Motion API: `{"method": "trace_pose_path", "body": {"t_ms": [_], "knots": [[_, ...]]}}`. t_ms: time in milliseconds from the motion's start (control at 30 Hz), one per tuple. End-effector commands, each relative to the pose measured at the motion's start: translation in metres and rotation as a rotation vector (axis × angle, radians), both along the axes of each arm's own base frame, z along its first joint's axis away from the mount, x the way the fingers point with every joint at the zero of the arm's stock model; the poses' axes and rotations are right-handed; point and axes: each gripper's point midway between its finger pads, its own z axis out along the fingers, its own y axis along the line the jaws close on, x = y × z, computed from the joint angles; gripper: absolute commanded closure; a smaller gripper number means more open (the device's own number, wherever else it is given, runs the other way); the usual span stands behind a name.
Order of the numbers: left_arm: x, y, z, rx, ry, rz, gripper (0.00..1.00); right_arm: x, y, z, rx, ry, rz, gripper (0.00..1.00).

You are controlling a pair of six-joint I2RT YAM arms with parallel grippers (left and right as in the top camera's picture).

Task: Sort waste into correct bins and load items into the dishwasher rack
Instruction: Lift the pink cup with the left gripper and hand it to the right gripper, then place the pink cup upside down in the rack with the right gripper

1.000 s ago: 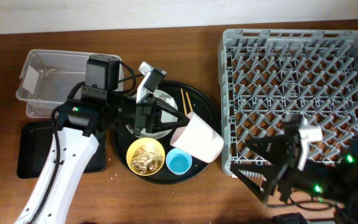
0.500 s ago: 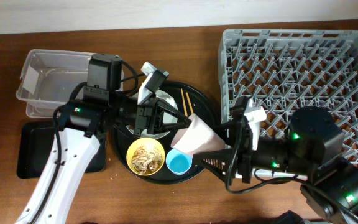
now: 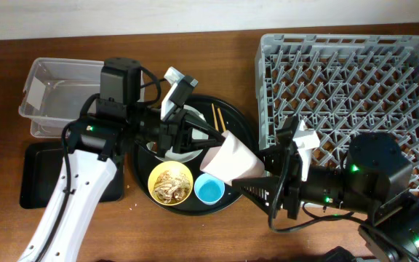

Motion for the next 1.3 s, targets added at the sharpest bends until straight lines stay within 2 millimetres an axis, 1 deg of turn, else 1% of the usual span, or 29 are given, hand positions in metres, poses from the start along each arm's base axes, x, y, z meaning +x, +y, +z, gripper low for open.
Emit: {"method": "trace_pose_path", "body": {"t_ms": [0, 33, 67, 133, 167, 233, 267, 300, 333, 367, 400, 433, 467, 500, 533, 600, 633, 700, 733, 767, 800, 867, 900, 967, 1000, 1067, 1133, 1233, 1267], "knots": [[-0.008, 0.003, 0.018, -0.022, -0.054, -0.006, 0.99, -0.004, 0.002, 0.01, 0.018, -0.047, 0.028, 0.37], [-0.008, 0.003, 0.018, -0.023, -0.058, -0.006, 1.0, -0.006, 0.003, 0.01, 0.015, -0.061, 0.047, 0.37], [-0.007, 0.003, 0.019, -0.025, -0.065, -0.006, 0.99, -0.007, 0.003, 0.009, 0.013, -0.058, 0.047, 0.42], [-0.007, 0.003, 0.02, -0.028, -0.075, -0.006, 1.0, -0.006, 0.003, 0.009, 0.01, -0.069, 0.044, 0.44], [-0.007, 0.003, 0.02, -0.028, -0.075, -0.006, 0.98, -0.005, 0.001, 0.009, 0.002, -0.089, 0.038, 0.48], [-0.007, 0.003, 0.02, -0.028, -0.075, -0.006, 0.85, -0.002, -0.004, 0.01, -0.009, -0.102, -0.006, 0.48], [-0.007, 0.003, 0.019, -0.026, -0.075, -0.003, 0.72, 0.001, -0.009, 0.009, -0.023, -0.108, -0.049, 0.49], [-0.005, 0.002, 0.018, -0.02, -0.078, 0.007, 0.48, 0.004, -0.017, 0.005, -0.049, -0.103, -0.106, 0.49], [-0.002, 0.002, 0.017, -0.01, -0.08, 0.024, 0.46, 0.005, -0.024, 0.002, -0.072, -0.096, -0.146, 0.49], [0.002, 0.001, 0.014, 0.003, -0.085, 0.044, 0.38, 0.005, -0.036, -0.003, -0.106, -0.069, -0.216, 0.49], [0.013, 0.0, 0.007, 0.044, -0.095, 0.106, 0.26, 0.004, -0.059, -0.011, -0.156, -0.003, -0.345, 0.49], [0.023, 0.001, 0.002, 0.075, -0.103, 0.159, 0.25, 0.003, -0.08, -0.02, -0.202, 0.06, -0.461, 0.49], [0.03, 0.003, -0.002, 0.1, -0.104, 0.2, 0.25, 0.001, -0.108, -0.033, -0.274, 0.129, -0.605, 0.49], [0.037, 0.005, -0.007, 0.127, -0.094, 0.239, 0.25, -0.002, -0.125, -0.041, -0.322, 0.166, -0.688, 0.49], [0.041, 0.007, -0.013, 0.157, -0.077, 0.268, 0.25, -0.007, -0.149, -0.051, -0.391, 0.208, -0.795, 0.49], [0.05, 0.009, -0.035, 0.267, -0.034, 0.352, 0.25, -0.017, -0.179, -0.075, -0.526, 0.292, -0.921, 0.48], [0.05, 0.01, -0.043, 0.306, -0.027, 0.37, 0.26, -0.019, -0.189, -0.083, -0.572, 0.334, -0.977, 0.48], [0.05, 0.01, -0.059, 0.396, 0.003, 0.41, 0.32, -0.015, -0.195, -0.092, -0.634, 0.384, -1.028, 0.48], [0.049, 0.013, -0.069, 0.46, 0.009, 0.448, 0.34, -0.008, -0.192, -0.096, -0.662, 0.4, -1.027, 0.48], [0.048, 0.022, -0.08, 0.556, 0.005, 0.512, 0.34, 0.002, -0.194, -0.101, -0.706, 0.423, -1.067, 0.47], [0.046, 0.029, -0.084, 0.608, -0.005, 0.551, 0.34, 0.008, -0.195, -0.106, -0.732, 0.446, -1.087, 0.47], [0.04, 0.041, -0.082, 0.663, -0.033, 0.614, 0.34, 0.022, -0.196, -0.116, -0.769, 0.504, -1.114, 0.47], [0.034, 0.047, -0.079, 0.676, -0.042, 0.633, 0.34, 0.031, -0.196, -0.126, -0.813, 0.551, -1.093, 0.47], [0.023, 0.066, -0.074, 0.731, -0.077, 0.711, 0.34, 0.045, -0.196, -0.143, -0.857, 0.635, -1.043, 0.47], [0.016, 0.073, -0.07, 0.741, -0.093, 0.735, 0.34, 0.058, -0.196, -0.157, -0.871, 0.697, -0.984, 0.47], [0.007, 0.077, -0.065, 0.736, -0.101, 0.739, 0.34, 0.073, -0.2, -0.174, -0.857, 0.775, -0.928, 0.47], [0.001, 0.079, -0.066, 0.745, -0.091, 0.734, 0.34, 0.091, -0.197, -0.188, -0.773, 0.835, -0.83, 0.47], [-0.004, 0.081, -0.071, 0.765, -0.069, 0.724, 0.34, 0.103, -0.198, -0.205, -0.705, 0.923, -0.777, 0.47], [-0.005, 0.081, -0.071, 0.769, -0.065, 0.722, 0.34, 0.104, -0.193, -0.211, -0.691, 0.952, -0.737, 0.47]]}}
